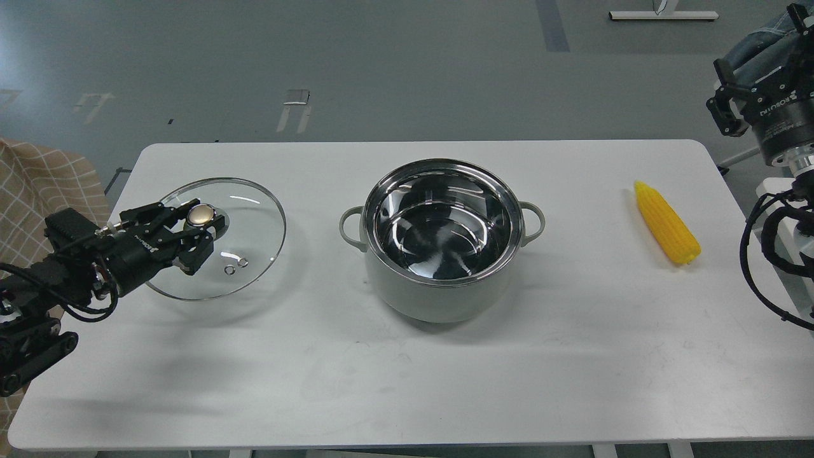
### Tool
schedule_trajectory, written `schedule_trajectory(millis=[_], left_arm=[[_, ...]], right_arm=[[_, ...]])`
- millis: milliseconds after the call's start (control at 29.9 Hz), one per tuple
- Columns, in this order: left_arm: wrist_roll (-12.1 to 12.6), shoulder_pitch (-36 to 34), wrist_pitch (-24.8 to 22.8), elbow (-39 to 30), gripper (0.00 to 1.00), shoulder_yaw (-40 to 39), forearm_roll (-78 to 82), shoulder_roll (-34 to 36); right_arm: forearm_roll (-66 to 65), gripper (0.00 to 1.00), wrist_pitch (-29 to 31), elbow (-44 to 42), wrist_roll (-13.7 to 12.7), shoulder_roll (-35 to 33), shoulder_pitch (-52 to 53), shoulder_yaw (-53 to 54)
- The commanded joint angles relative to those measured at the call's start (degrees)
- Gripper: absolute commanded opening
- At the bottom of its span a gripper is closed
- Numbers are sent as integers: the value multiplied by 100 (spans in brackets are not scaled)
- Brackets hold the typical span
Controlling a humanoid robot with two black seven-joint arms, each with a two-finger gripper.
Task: Open pot and put corn in
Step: 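Lower the glass lid onto the table beside the pot and release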
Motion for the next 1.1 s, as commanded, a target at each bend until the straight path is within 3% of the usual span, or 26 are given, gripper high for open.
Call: schedule_trajectory(millis=[0, 267, 468, 501, 602, 635, 1036, 1069], left_arm=[[0, 14, -2, 147, 0, 4, -42, -167], [0, 58, -2, 630, 4, 4, -42, -510], [0, 75, -2, 771, 17, 4, -69, -589], [0, 84, -2, 771, 20, 4, -69, -589], [0, 75, -2, 797, 44, -5, -77, -598], [0, 84, -2, 832, 47, -5, -77, -616], [0, 93, -2, 1096, 55, -5, -77, -756], [0, 93, -2, 1088, 60, -5, -77, -756]], right_arm=[[1, 100, -1, -1, -1, 8, -1, 0], [-8, 100, -1, -10, -1, -1, -18, 0], [1, 100, -1, -10, -1, -10, -27, 9], [1, 100, -1, -10, -1, -1, -27, 9], [1, 100, -1, -10, -1, 8, -27, 9], [-8, 100, -1, -10, -1, 8, -27, 9], [1, 100, -1, -10, -1, -18, -45, 9], [1, 100, -1, -10, -1, -18, -45, 9]])
